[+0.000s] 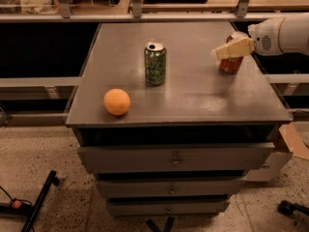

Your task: Knock coke can over

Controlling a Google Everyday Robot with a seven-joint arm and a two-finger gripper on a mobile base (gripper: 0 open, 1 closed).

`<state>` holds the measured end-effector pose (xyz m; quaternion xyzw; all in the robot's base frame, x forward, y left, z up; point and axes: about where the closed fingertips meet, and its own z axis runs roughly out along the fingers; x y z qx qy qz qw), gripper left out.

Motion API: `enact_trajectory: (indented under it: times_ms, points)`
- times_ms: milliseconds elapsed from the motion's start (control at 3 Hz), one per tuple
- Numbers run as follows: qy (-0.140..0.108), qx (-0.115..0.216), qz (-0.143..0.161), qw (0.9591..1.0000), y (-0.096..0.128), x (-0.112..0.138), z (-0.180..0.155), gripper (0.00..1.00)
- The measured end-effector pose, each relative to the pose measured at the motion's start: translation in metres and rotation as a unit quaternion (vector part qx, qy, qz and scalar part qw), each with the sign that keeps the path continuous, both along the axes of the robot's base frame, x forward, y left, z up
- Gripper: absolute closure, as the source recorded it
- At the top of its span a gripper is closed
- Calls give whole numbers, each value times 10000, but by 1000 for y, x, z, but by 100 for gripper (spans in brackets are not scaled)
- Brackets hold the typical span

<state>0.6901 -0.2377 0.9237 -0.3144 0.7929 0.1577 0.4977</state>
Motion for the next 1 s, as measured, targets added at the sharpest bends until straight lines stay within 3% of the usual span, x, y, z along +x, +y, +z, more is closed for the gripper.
enact_trajectory:
  times_ms: [667, 1000]
  points:
    - [-190, 444, -659, 9967, -26, 24, -17, 0]
    - [-253, 542, -804, 9950, -27, 32, -23, 0]
